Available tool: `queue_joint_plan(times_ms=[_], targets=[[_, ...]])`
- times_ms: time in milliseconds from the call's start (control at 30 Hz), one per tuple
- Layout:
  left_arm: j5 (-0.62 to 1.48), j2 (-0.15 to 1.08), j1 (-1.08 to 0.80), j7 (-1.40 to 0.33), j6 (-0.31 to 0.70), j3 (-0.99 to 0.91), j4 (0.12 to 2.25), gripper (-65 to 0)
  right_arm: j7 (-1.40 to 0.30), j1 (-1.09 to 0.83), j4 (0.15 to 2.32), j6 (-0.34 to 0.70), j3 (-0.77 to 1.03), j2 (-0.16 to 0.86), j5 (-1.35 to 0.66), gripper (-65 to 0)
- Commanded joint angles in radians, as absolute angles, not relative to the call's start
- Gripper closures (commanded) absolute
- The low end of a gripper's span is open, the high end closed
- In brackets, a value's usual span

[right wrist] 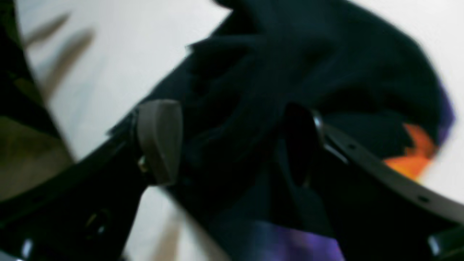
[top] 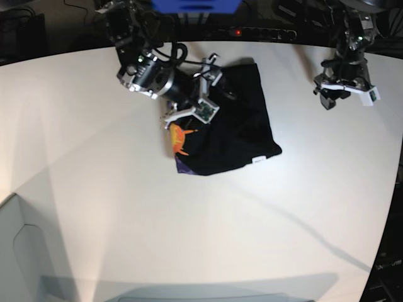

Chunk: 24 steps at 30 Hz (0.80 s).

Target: Fold the T-shirt properly

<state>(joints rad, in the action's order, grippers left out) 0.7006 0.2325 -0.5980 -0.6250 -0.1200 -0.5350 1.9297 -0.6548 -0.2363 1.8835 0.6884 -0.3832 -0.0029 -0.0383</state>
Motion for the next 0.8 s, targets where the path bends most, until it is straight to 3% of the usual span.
queue_joint_plan(times_ms=[0,133,333,767], targets=[[0.704,0.243,-0.604,-0.607,-0.111,-0.552,1.949,-34.2,-0.630,-0.231,1.925,0.698,-0.412,0.016,-0.059,-45.2],[0.704,0.243,-0.604,-0.607,-0.111,-0.584,1.949,-34.2,-0.630,-0.203,1.988,0.698,-0.503,0.051,-0.059,-45.2],[0.704,0.243,-0.615,-0.608,-0.110,-0.642,1.949,-34.2,-0.639,-0.124,1.965,0.698,-0.506,-0.001,-0.059,-45.2],[0.704,0.243,-0.625,-0.608,-0.110,-0.668,1.949,-34.2,-0.630,-0.001,1.666,0.698,-0.506,-0.051,-0.059,-45.2]])
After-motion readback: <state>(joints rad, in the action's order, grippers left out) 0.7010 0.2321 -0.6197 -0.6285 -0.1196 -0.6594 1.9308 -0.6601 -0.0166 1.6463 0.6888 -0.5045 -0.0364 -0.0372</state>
